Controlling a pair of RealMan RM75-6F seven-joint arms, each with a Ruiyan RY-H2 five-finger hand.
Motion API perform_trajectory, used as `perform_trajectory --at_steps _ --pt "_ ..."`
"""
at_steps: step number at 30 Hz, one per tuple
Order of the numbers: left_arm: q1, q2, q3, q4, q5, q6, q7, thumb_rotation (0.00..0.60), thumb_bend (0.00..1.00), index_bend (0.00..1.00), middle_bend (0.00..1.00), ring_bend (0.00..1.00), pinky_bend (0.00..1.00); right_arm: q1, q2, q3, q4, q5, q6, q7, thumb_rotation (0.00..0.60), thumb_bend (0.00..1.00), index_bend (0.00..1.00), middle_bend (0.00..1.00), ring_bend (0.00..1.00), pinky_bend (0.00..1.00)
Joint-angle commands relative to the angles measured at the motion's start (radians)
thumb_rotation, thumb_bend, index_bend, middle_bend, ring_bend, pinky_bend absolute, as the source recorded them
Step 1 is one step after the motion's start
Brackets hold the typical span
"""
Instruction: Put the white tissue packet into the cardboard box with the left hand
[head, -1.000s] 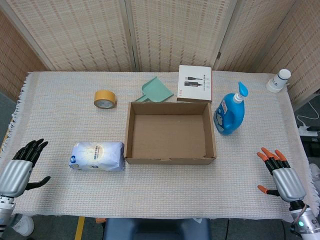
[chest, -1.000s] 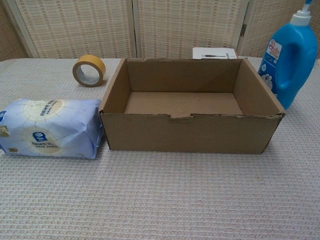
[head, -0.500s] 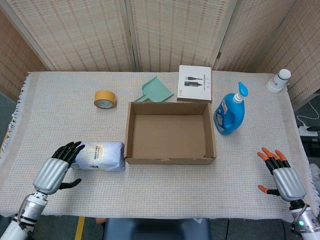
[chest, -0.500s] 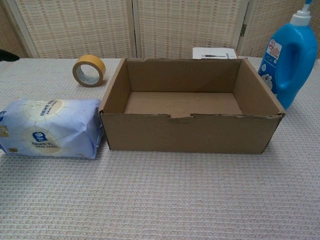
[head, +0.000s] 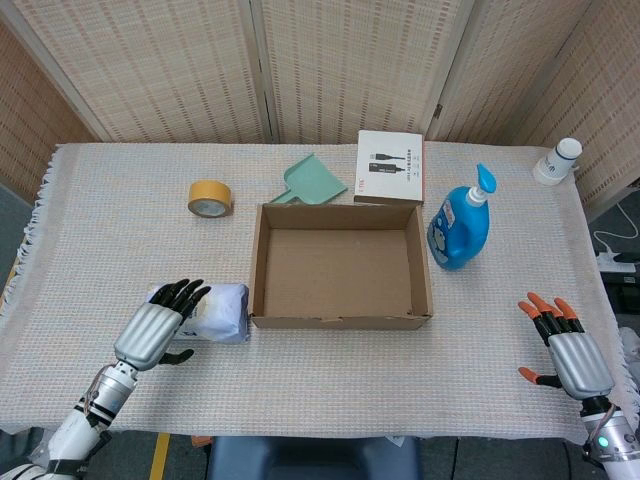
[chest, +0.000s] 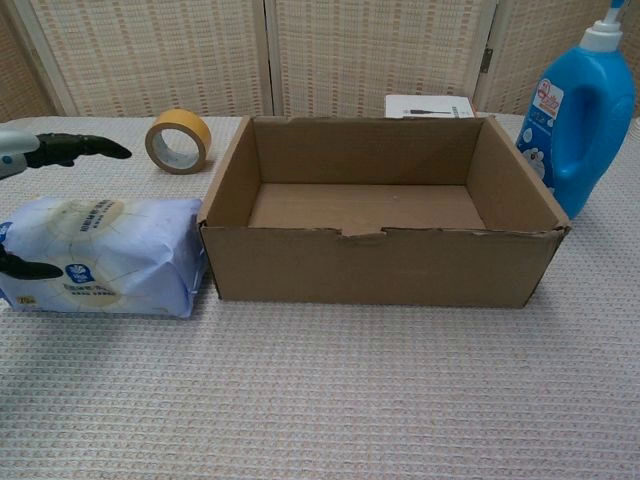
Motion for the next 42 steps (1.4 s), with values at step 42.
perform_trajectory --at_steps 42 --pt "-0.213 -0.091 0.011 0.228 -0.320 -0.227 0.022 0.600 0.17 0.00 0.00 0.00 0.11 0.004 -0.007 0.013 0.020 0.025 -0.017 0.004 0.600 0.00 0.11 0.00 0.00 0.00"
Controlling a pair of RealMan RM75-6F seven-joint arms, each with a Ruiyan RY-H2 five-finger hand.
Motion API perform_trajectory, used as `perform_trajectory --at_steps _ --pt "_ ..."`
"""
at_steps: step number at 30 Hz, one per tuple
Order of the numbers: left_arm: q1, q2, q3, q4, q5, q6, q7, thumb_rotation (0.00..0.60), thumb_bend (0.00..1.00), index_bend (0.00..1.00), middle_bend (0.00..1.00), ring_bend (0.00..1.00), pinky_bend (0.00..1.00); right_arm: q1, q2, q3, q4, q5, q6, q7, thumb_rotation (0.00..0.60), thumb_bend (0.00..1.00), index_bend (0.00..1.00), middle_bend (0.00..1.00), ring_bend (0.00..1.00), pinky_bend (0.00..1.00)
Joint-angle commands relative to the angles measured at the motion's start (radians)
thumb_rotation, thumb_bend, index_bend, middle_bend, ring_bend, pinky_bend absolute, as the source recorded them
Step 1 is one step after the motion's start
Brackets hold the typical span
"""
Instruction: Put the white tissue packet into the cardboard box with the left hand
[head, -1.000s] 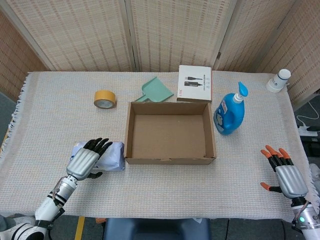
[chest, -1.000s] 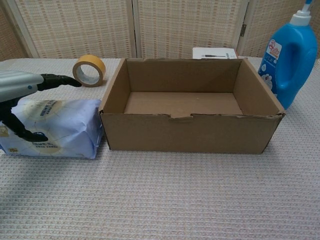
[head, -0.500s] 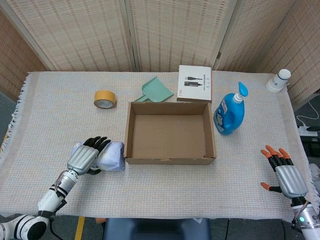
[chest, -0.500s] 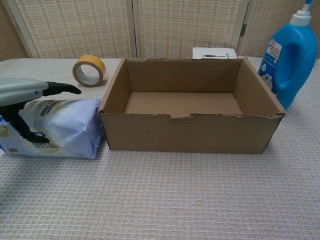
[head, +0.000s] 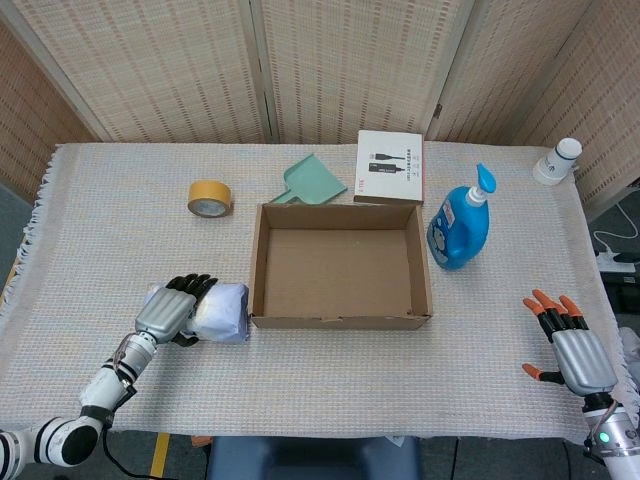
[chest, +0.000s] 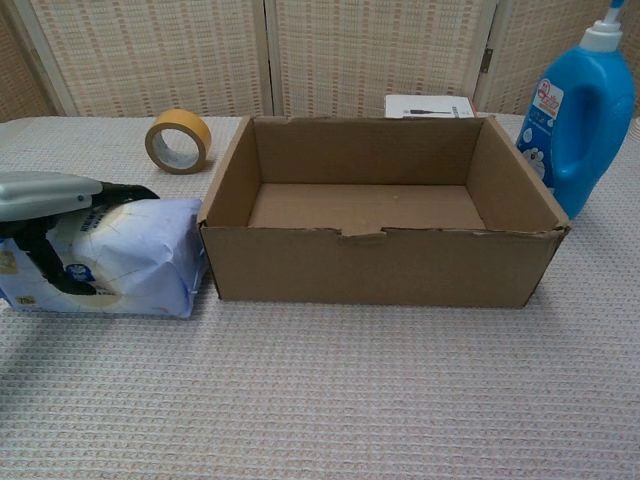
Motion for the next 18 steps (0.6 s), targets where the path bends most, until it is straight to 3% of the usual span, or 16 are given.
perform_trajectory --at_steps 1,4,6,8,10,18 --pt "-0.009 -0.002 0.008 0.005 -0.015 0.001 0.012 0.600 0.17 0.00 0.00 0.00 0.12 0.000 0.000 0.000 0.000 0.000 0.000 0.000 0.600 0.00 0.11 0.00 0.00 0.00" --pt "-0.010 -0.008 0.009 0.007 -0.013 0.030 0.023 0.600 0.19 0.00 0.03 0.01 0.18 0.001 0.000 -0.001 0.000 0.000 -0.003 0.001 0.600 0.00 0.12 0.00 0.00 0.00" --pt "-0.006 -0.015 0.011 0.012 -0.001 0.054 0.026 0.600 0.21 0.07 0.15 0.13 0.29 0.001 0.001 -0.001 0.000 0.000 -0.004 0.002 0.600 0.00 0.12 0.00 0.00 0.00" --pt "-0.008 -0.015 0.017 0.016 -0.001 0.056 0.033 0.600 0.23 0.22 0.34 0.30 0.41 0.001 0.001 -0.002 -0.001 -0.001 -0.004 0.002 0.600 0.00 0.12 0.00 0.00 0.00" --pt "-0.010 -0.017 0.022 0.019 -0.002 0.061 0.040 0.600 0.24 0.31 0.42 0.38 0.47 0.000 0.002 -0.002 -0.001 -0.001 -0.002 0.004 0.600 0.00 0.11 0.00 0.00 0.00" --pt "-0.021 0.003 0.041 0.005 -0.029 0.055 0.070 0.600 0.27 0.45 0.56 0.49 0.54 -0.001 0.007 0.002 -0.005 0.003 0.001 0.010 0.600 0.00 0.11 0.00 0.00 0.00"
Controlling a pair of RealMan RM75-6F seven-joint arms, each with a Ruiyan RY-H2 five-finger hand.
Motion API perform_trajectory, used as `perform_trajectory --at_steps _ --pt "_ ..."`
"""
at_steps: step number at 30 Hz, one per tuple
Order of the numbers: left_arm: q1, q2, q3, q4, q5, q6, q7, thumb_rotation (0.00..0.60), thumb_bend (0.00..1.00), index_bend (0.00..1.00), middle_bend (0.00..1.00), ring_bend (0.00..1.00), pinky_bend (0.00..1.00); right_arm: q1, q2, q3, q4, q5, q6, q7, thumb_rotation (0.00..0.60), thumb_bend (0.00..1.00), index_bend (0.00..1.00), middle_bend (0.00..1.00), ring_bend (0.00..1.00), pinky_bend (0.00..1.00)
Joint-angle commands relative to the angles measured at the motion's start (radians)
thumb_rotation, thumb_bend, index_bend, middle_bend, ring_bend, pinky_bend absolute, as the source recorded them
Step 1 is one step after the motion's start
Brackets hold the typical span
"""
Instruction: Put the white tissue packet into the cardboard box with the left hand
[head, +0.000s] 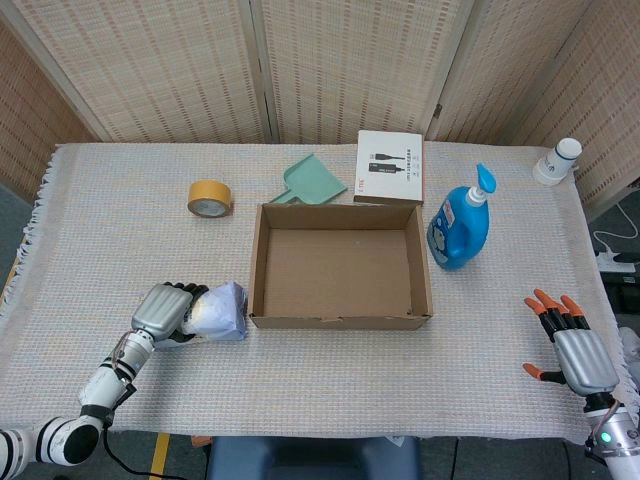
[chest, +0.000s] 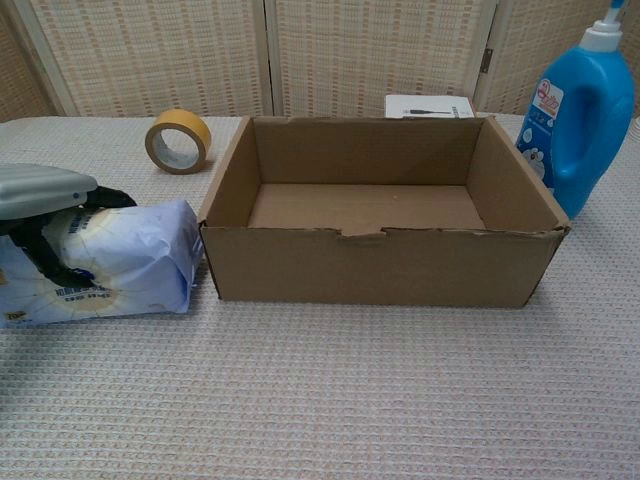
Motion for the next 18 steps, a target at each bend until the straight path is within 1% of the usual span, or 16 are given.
perform_trajectory --at_steps 1,8,14,16,18 --pt "-0.002 0.010 0.004 -0.009 0.000 0.007 0.006 0.600 0.27 0.47 0.58 0.50 0.55 0.000 0.001 0.000 -0.001 0.000 0.001 0.001 0.600 0.00 0.11 0.00 0.00 0.00" --pt "-0.008 0.077 -0.012 -0.043 0.010 0.064 0.047 0.600 0.28 0.51 0.62 0.54 0.57 -0.001 0.005 -0.001 -0.005 -0.003 0.004 0.005 0.600 0.00 0.11 0.00 0.00 0.00" --pt "-0.021 0.111 -0.028 -0.061 -0.007 0.076 0.071 0.600 0.29 0.54 0.64 0.56 0.57 -0.003 0.007 0.001 -0.007 -0.002 0.009 0.006 0.600 0.00 0.11 0.00 0.00 0.00" --pt "-0.031 0.133 -0.038 -0.075 -0.017 0.083 0.091 0.600 0.29 0.55 0.65 0.57 0.57 -0.003 0.008 0.002 -0.008 -0.002 0.011 0.005 0.600 0.00 0.11 0.00 0.00 0.00" --pt "-0.056 0.157 -0.060 -0.102 -0.009 0.110 0.148 0.600 0.29 0.55 0.65 0.58 0.57 -0.003 0.007 0.002 -0.008 -0.001 0.008 0.002 0.600 0.00 0.11 0.00 0.00 0.00"
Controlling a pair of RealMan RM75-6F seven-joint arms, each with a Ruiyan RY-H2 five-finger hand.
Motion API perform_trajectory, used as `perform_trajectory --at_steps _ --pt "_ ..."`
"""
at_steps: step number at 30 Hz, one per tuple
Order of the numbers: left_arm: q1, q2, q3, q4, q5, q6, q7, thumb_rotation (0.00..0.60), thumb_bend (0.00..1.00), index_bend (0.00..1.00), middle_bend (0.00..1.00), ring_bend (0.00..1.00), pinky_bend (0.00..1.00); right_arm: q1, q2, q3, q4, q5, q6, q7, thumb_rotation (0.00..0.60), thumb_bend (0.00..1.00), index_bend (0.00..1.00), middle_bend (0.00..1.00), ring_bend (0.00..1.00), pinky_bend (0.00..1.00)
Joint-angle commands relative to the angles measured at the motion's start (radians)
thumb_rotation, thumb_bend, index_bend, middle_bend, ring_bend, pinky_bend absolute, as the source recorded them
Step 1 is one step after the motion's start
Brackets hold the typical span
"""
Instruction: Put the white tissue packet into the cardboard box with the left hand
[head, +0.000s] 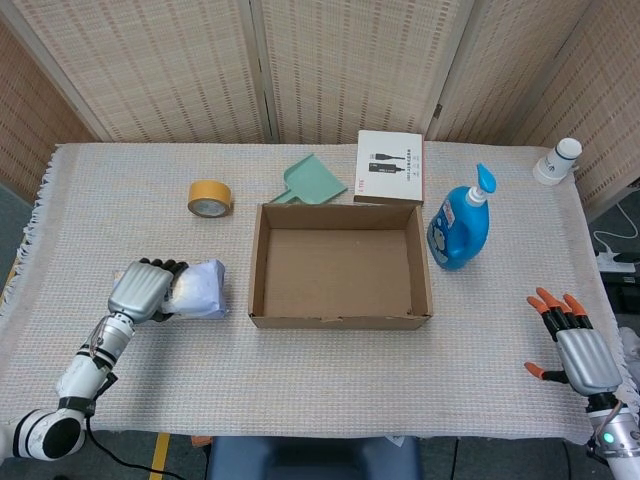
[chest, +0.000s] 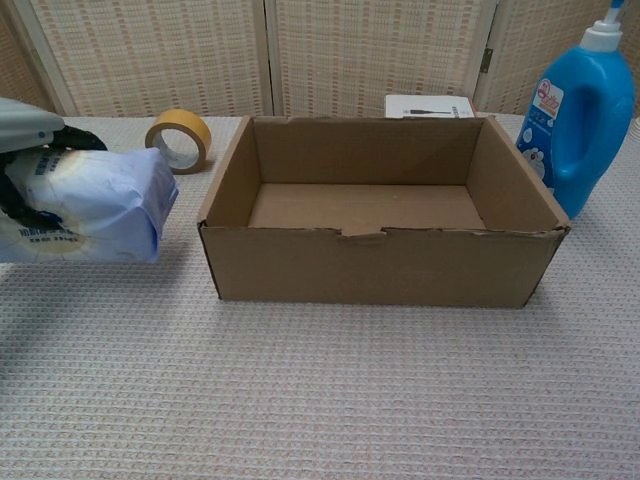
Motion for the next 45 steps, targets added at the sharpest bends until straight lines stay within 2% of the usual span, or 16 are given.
perform_trajectory --at_steps 1,11,16,24,29,37,45 --pt "-0.038 0.035 -0.034 -0.047 -0.010 0.034 0.079 0.600 0.29 0.55 0.65 0.58 0.57 0.000 -0.001 -0.001 0.000 0.000 -0.001 -0.003 0.600 0.00 0.11 0.00 0.00 0.00" --pt "-0.123 0.037 -0.089 -0.134 -0.065 0.081 0.217 0.600 0.29 0.57 0.67 0.59 0.58 -0.003 0.007 0.007 -0.004 0.006 0.007 0.006 0.600 0.00 0.11 0.00 0.00 0.00" --pt "-0.159 0.001 -0.118 -0.148 -0.042 0.133 0.260 0.600 0.29 0.57 0.68 0.59 0.58 -0.002 0.011 0.008 -0.004 0.009 0.003 0.014 0.600 0.00 0.11 0.00 0.00 0.00" --pt "-0.203 -0.116 -0.153 -0.119 0.045 0.206 0.253 0.600 0.29 0.57 0.68 0.60 0.59 -0.002 0.018 0.014 -0.002 0.018 -0.001 0.031 0.600 0.00 0.11 0.00 0.00 0.00" --pt "-0.252 -0.177 -0.185 -0.131 0.016 0.199 0.284 0.600 0.29 0.60 0.70 0.62 0.63 -0.001 0.020 0.015 -0.001 0.020 -0.003 0.038 0.600 0.00 0.11 0.00 0.00 0.00" --pt "-0.342 -0.281 -0.227 -0.116 -0.015 0.185 0.317 0.600 0.29 0.60 0.70 0.62 0.64 -0.003 0.030 0.018 -0.003 0.022 0.000 0.059 0.600 0.00 0.11 0.00 0.00 0.00" --pt "-0.387 -0.435 -0.218 0.028 0.028 0.197 0.250 0.600 0.29 0.60 0.70 0.62 0.64 -0.007 0.039 0.022 0.001 0.028 0.002 0.086 0.600 0.00 0.11 0.00 0.00 0.00"
